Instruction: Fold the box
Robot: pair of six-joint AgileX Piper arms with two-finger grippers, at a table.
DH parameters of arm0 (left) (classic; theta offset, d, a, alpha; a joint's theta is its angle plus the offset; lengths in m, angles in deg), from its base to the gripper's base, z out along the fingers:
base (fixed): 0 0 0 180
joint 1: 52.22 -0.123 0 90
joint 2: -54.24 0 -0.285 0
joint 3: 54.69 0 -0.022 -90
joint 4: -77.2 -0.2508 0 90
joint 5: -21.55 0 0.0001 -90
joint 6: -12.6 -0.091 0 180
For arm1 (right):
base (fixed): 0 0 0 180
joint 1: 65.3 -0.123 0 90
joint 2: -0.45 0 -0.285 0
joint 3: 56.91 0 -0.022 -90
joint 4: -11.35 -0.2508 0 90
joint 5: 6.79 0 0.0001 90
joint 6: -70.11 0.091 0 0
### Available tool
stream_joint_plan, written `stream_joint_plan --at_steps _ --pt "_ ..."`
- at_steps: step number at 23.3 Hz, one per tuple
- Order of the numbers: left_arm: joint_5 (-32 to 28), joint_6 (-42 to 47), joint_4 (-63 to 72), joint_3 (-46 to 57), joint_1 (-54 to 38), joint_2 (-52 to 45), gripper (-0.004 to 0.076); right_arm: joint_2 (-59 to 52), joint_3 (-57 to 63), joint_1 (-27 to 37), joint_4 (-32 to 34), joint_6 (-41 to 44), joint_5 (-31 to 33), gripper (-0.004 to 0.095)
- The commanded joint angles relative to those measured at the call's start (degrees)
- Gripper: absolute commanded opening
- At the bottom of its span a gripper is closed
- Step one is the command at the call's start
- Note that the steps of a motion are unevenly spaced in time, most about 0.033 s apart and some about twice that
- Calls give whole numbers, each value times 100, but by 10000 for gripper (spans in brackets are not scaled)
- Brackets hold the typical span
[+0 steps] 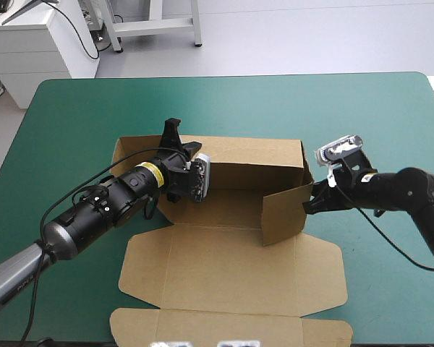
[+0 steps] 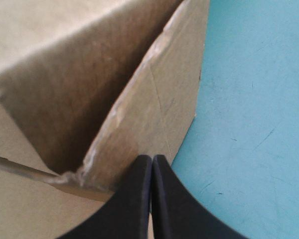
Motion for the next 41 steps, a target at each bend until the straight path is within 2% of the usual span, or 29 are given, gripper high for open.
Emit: stream_joint_plan --at_steps 1,2,3,5,6,9,12,18,21,27,30,34,38,39,41 --pt "443 38 -22 -106 -25 -139 -8 -418 497 -9 -785 -1091 -1034 -15" --pt "616 38 -22 -106 -25 -122 -8 -488 842 -9 -1446 -1827 -1421 -15" --pt "814 20 -22 -106 -25 -123 -8 -497 1061 -9 -1926 -2355 -1536 -15" --pt "1081 -57 -22 -106 -14 -83 -8 -497 1246 -9 -2124 -2842 -1520 -2" --pt "1174 -115 -22 -106 -14 -55 -8 -497 1268 -9 -2124 -2919 -1452 44" --pt "1451 -177 1 -106 125 28 -7 -520 1268 -9 -2114 -3141 -1293 336" --pt "1581 -200 -48 -106 312 135 -7 -563 1268 -9 -2114 -3207 -1215 505" --pt "1559 -212 -112 -106 358 273 -7 -568 1268 -9 -2049 -3461 -454 513" --pt "1539 -212 -112 -106 369 273 -7 -555 1268 -9 -2188 -3461 -640 522" --pt "1344 -126 -47 -116 369 273 -7 -263 1268 -228 -2387 -3645 -945 689" --pt "1218 -59 -47 -116 369 273 -7 -77 1268 -462 -2390 -3624 -1421 724" --pt "1064 97 -47 -116 369 235 -7 140 1268 -1029 -2385 -3469 -2654 723" --pt "781 414 -47 -156 369 157 -7 276 1268 -1160 -2385 -3408 -2900 722" --pt "781 411 -46 -180 369 135 -7 330 1268 -1160 -2385 -3301 -2923 694" --pt "976 373 -68 -180 369 126 -7 371 1268 -1160 -2385 -3290 -2881 541"
